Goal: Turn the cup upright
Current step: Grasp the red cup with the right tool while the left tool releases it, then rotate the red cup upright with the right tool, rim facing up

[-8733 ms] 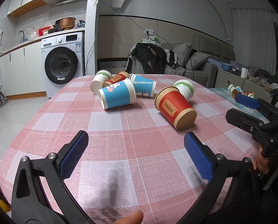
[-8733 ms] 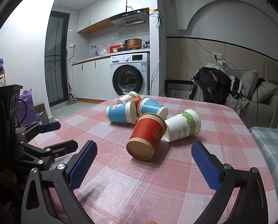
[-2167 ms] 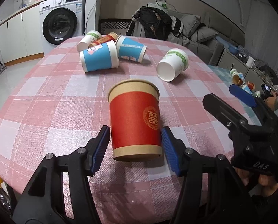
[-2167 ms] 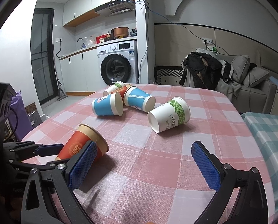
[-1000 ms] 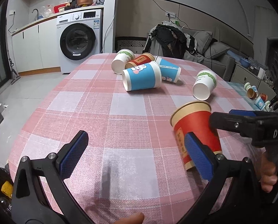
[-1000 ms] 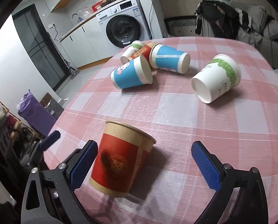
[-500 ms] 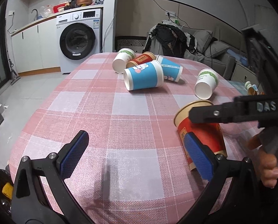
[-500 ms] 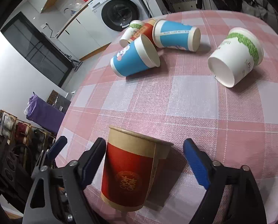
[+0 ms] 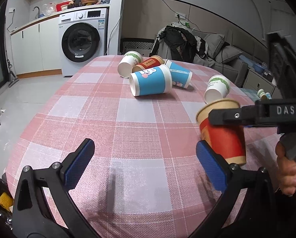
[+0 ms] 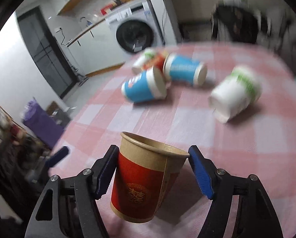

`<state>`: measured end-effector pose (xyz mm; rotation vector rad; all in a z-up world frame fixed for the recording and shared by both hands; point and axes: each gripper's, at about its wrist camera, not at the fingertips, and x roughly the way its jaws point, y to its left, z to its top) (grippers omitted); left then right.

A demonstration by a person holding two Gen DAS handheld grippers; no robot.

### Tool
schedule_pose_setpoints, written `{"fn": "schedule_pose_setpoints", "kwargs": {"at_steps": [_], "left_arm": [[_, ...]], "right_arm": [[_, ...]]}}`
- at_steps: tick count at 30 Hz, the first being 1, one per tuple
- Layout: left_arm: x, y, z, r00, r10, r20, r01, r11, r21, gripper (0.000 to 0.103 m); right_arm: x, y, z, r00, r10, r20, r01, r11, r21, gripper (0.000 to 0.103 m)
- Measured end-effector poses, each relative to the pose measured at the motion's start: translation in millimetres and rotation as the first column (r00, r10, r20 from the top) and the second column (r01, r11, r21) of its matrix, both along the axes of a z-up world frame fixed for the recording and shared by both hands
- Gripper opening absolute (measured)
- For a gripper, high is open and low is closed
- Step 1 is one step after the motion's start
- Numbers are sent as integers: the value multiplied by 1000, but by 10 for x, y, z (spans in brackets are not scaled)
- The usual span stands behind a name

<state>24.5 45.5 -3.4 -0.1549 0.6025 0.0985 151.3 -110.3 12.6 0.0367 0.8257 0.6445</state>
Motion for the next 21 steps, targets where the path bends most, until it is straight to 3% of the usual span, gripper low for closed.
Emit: {"fn": "schedule_pose_setpoints", "kwargs": {"at_steps": [3,9,21], "left_arm": [[-5,-26,3,1000,-11,8,11,1000,-2,102],[22,-60,-33,1000,-23,0,23,1000,-2,102],[43,-91,-69,1000,-29,-1,29,1000,3,102]], "right_arm": [[-180,14,51,980,-18,197,26,999,-39,73],[-226,6,22,954,-60,292,75,996,-40,74],[-188,103,-64,950,-65,306,93,993,-75,74]]}}
